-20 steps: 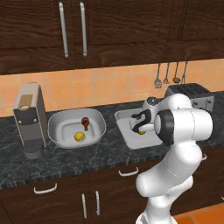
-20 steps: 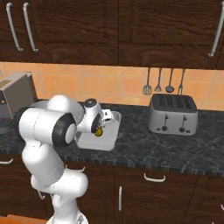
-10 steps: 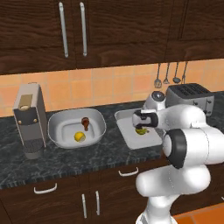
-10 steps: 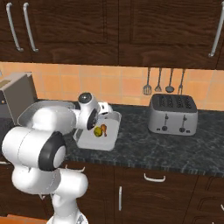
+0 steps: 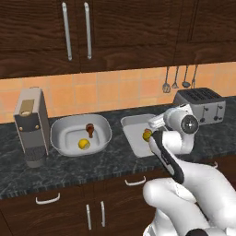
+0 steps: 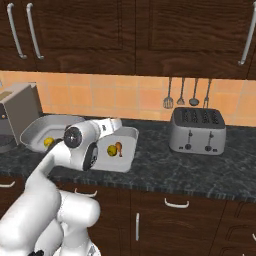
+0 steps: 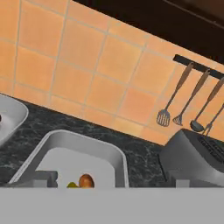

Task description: Place one lemon and one chicken drumstick in each tupperware on the nearby counter, to pack two identical lunches.

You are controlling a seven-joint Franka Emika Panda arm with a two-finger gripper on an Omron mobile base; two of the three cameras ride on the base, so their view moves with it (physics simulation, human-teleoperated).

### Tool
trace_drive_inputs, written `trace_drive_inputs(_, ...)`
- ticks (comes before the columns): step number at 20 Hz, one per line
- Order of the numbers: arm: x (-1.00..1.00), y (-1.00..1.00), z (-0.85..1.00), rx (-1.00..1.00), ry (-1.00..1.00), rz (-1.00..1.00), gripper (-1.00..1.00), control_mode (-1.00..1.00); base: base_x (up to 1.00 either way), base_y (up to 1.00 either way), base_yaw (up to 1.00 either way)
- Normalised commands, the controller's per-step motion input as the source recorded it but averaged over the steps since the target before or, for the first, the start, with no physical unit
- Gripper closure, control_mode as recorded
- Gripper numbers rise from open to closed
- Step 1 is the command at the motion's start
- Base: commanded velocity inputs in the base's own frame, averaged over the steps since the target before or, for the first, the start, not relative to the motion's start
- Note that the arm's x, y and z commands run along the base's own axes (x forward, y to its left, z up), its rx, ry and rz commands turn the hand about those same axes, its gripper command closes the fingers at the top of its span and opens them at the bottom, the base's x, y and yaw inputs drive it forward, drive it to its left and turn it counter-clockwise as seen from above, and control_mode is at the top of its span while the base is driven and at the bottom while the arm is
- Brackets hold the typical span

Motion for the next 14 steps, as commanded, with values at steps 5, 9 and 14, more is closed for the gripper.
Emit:
trace_drive_inputs(5, -1.00, 0.07, 1.00, -0.02, -0.68, -0.11, -1.00, -1.00, 0.00, 0.00, 0.00)
trace_drive_inputs(9, -1.00, 0.10, 0.72, -0.06, -0.72, -0.01, -1.00, -1.00, 0.00, 0.00, 0.00)
trace_drive_inputs(14, -0.96, -0.07, -0.06, 0.00, 0.01, 0.16, -1.00, -1.00, 0.00, 0.00, 0.00)
